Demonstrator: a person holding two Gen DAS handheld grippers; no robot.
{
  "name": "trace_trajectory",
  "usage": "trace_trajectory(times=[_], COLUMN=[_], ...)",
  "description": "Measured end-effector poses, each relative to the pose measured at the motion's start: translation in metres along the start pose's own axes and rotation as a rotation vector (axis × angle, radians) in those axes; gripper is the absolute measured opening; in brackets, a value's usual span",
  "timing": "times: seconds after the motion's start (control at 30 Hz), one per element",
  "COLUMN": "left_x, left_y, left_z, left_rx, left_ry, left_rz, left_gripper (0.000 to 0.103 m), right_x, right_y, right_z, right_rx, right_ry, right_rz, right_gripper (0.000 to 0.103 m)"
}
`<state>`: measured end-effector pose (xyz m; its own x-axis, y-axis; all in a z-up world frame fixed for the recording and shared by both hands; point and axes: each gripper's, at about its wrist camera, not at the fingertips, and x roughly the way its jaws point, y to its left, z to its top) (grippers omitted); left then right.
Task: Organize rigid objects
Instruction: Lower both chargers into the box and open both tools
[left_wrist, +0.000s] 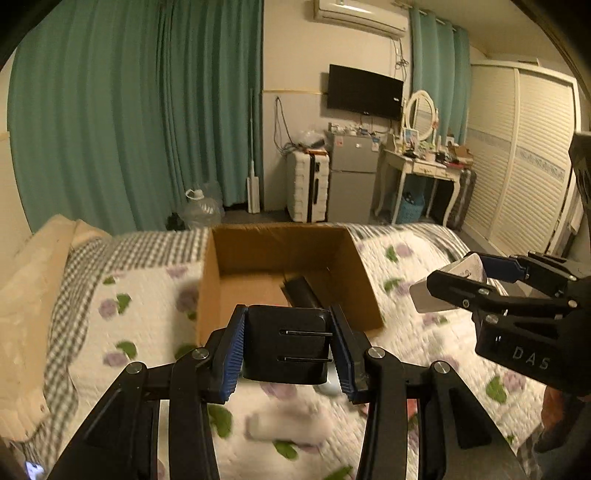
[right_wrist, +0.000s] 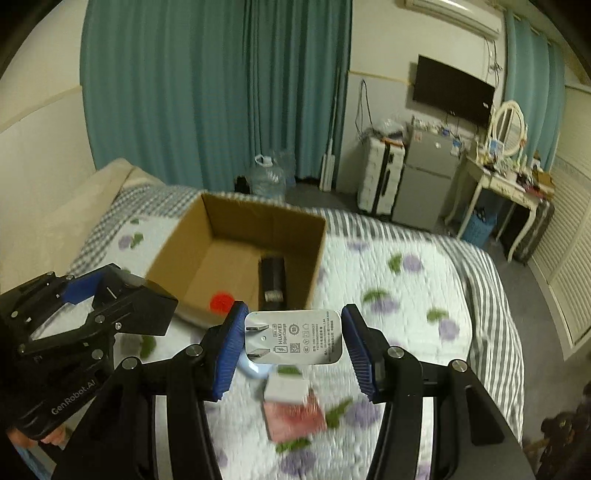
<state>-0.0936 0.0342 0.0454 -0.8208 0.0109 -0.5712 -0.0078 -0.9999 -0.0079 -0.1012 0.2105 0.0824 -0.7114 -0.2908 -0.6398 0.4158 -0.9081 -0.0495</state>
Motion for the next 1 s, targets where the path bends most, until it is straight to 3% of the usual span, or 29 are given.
trace_trajectory(times=[0.2, 0.37, 0.7, 0.9, 1.0], left_x=[0.030, 0.073, 0.163, 0.181, 0.169], left_y=[0.020, 0.027, 0.022, 0.027, 0.025], left_z=[0.029, 0.038, 0.018, 0.009, 0.015], left_rx=[0.009, 0.006, 0.059, 0.036, 0.047], left_ry=[-0.004, 0.015, 0.121, 0.153, 0.086], left_rz=[0.028, -0.001, 0.034, 0.047, 0.043], left_gripper=[0.043, 0.043, 0.043, 0.044, 0.046], right_x=[0.031, 0.069, 0.134, 0.158, 0.161], right_y=[0.012, 0.016, 0.000, -0.011, -0.013], right_z=[0.029, 0.043, 0.045, 0.038, 0.037], right_rx=[-0.017, -0.030, -0.002, 0.021, 0.026], right_ry=[-0.014, -0.003, 0.037, 0.058, 0.062], right_rz=[0.039, 0.057, 0.085, 0.100, 0.105], right_gripper=[0.052, 0.052, 0.052, 0.052, 0.052])
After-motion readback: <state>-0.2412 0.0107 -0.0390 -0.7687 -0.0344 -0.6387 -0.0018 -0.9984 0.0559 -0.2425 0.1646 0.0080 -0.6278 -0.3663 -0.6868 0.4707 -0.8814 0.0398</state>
